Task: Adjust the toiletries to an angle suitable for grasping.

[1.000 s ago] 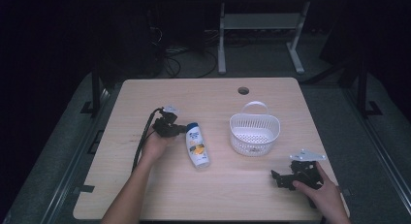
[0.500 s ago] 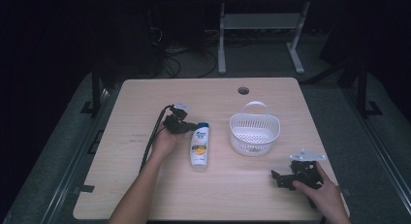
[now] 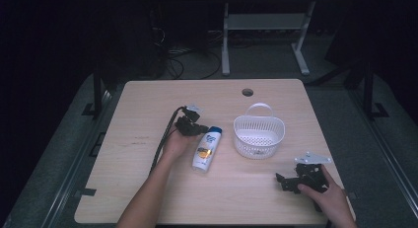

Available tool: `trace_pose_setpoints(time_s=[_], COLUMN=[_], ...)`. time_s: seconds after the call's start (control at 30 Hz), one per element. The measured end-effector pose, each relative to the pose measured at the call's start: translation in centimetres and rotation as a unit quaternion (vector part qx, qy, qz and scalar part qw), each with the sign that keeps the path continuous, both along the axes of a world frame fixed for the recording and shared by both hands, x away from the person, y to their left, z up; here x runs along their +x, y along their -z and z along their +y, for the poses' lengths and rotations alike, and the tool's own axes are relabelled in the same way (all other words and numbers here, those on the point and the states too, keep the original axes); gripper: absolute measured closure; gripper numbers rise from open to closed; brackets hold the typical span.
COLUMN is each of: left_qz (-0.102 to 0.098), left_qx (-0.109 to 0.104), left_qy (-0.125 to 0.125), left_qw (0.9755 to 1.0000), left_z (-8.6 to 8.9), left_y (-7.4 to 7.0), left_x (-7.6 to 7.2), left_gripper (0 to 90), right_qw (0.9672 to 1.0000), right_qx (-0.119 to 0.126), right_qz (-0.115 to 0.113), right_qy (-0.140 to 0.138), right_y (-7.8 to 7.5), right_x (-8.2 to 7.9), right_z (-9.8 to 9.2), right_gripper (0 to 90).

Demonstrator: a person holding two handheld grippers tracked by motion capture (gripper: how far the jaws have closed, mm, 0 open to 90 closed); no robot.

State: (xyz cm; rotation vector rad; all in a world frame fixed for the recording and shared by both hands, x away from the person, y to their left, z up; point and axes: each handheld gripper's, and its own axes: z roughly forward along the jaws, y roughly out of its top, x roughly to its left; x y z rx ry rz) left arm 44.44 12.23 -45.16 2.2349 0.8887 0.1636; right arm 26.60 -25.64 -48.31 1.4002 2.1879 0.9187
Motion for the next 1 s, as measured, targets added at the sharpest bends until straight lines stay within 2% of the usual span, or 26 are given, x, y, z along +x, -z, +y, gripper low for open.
trace_pose_setpoints(time_s=[0.33, 0.53, 0.7, 0.83, 1.0], left_qz=[-0.001, -0.001, 0.003, 0.01, 0.018], left_qx=[-0.003, -0.005, -0.005, -0.011, -0.005], left_qy=[0.017, 0.022, 0.024, 0.019, 0.015], left_qw=[0.9999, 0.9997, 0.9997, 0.9997, 0.9997], left_z=[-1.5, -1.6, -1.6, -1.9, -2.5], left_y=[-0.4, -1.1, -1.9, -2.4, -2.9], left_x=[-0.1, -0.3, -0.7, -1.0, -1.3], left_gripper=[90.0, 89.8, 78.3, 62.6, 46.0], right_qw=[1.0, 1.0, 1.0, 1.0, 1.0], right_qx=[0.0, 0.0, 0.0, 0.0, 0.0], right_qz=[0.0, 0.0, 0.0, 0.0, 0.0], right_qy=[0.0, 0.0, 0.0, 0.0, 0.0], right_y=[0.0, 0.0, 0.0, 0.0, 0.0], right_x=[0.0, 0.0, 0.0, 0.0, 0.0], right_z=[0.0, 0.0, 0.0, 0.0, 0.0], right_gripper=[0.9, 0.9, 0.8, 0.8, 0.9])
